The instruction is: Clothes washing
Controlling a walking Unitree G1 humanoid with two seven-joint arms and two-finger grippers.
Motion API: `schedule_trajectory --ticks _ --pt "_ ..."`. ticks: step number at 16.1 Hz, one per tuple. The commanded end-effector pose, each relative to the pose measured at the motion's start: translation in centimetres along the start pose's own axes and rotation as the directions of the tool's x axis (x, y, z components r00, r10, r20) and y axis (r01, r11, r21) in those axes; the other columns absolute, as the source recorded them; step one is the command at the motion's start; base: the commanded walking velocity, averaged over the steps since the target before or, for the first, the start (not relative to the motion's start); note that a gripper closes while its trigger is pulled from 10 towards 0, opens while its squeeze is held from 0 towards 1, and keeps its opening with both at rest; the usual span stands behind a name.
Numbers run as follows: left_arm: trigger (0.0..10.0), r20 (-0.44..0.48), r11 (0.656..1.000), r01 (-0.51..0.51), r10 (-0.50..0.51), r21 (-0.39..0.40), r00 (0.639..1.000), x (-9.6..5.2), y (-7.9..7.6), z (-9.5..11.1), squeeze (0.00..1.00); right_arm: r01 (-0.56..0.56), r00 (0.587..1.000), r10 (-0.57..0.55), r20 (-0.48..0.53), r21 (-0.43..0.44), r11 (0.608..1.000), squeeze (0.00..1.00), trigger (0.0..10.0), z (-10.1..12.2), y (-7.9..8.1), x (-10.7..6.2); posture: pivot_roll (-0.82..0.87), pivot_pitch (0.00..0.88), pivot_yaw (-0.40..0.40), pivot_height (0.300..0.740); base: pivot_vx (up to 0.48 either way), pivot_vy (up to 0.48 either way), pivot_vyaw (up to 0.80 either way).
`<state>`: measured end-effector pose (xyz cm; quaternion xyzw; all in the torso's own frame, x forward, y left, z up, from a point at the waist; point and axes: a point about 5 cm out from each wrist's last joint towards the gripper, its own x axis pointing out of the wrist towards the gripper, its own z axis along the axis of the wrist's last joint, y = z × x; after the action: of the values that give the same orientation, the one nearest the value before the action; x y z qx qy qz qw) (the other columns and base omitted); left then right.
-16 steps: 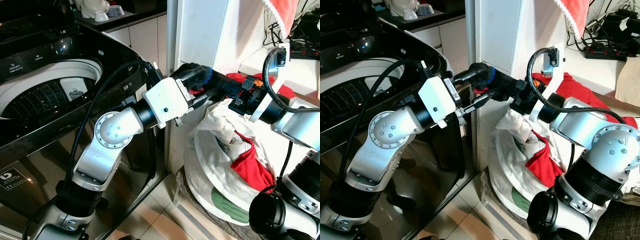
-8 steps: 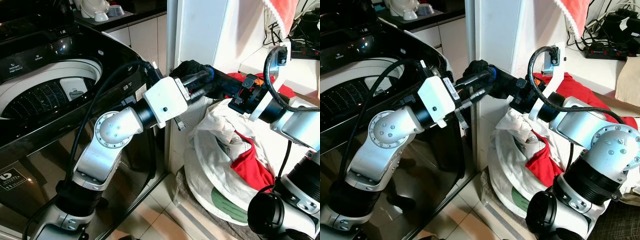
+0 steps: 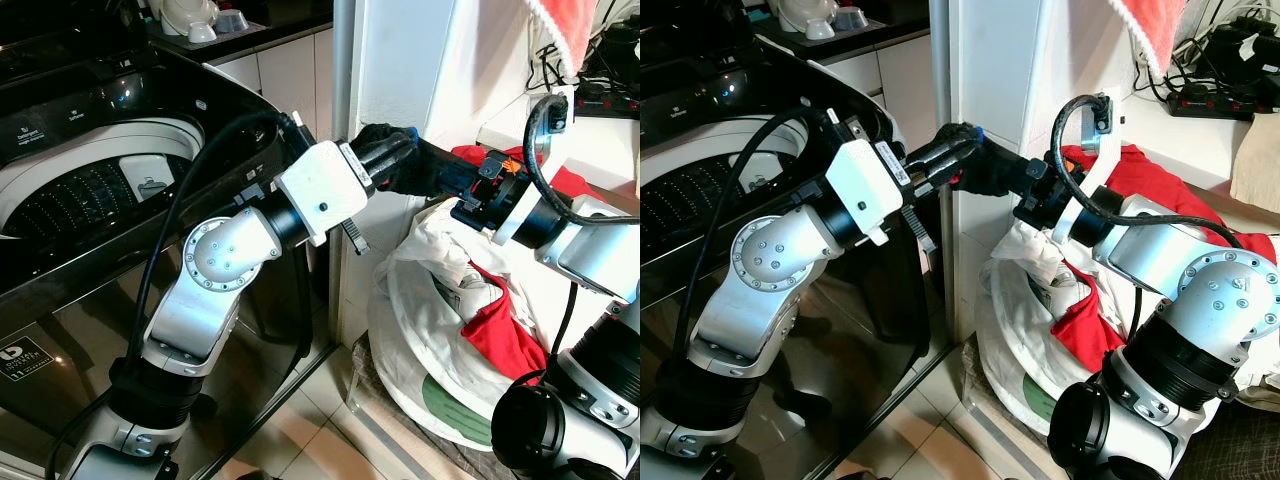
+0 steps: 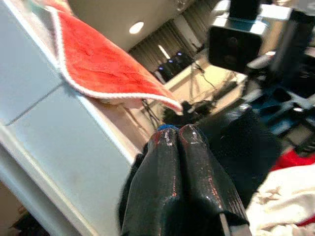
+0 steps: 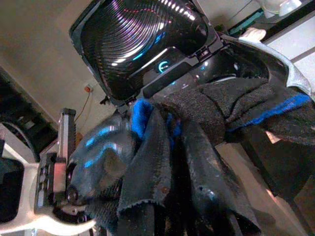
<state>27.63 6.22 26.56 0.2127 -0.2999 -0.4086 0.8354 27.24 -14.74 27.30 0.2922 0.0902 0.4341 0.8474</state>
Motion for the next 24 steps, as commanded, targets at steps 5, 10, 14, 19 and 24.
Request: schedule_trajectory --ticks 5,10,14,19,24 --pt "0.0 -0.024 0.993 -0.119 0.120 0.027 0.993 -0.7 2.4 -0.5 0.00 -0.055 0.998 0.054 -0.020 -0.054 0.997 0.00 1.7 0.3 1.3 0.7 -0.09 0.000 0.051 0.740 0.000 0.000 0.00" --pt "0.0 -0.028 0.990 -0.134 0.135 0.035 0.990 -0.7 2.6 -0.7 0.00 -0.042 0.999 0.041 -0.005 -0.088 0.995 0.00 10.0 0.5 1.4 0.8 -0.09 0.000 0.055 0.740 0.000 0.000 0.00" --pt "0.0 -0.032 0.990 -0.138 0.139 0.042 0.990 -0.6 2.7 -0.7 0.00 -0.061 0.998 0.063 0.015 -0.091 0.994 1.00 10.0 0.7 1.5 0.8 -0.09 0.000 0.058 0.740 0.000 0.000 0.00" --pt "0.0 -0.049 0.985 -0.159 0.162 0.067 0.986 -0.8 3.5 -1.0 0.00 -0.067 0.996 0.074 0.050 -0.130 0.989 0.00 10.0 1.1 1.9 0.6 -0.09 0.000 0.068 0.740 0.000 0.000 0.00" --pt "0.0 -0.217 0.777 -0.368 0.531 0.510 0.819 -4.3 13.2 -2.8 0.00 -0.051 0.999 0.046 -0.023 -0.244 0.968 0.00 10.0 -0.2 2.3 0.5 -0.08 0.000 0.078 0.740 0.000 0.000 0.00"
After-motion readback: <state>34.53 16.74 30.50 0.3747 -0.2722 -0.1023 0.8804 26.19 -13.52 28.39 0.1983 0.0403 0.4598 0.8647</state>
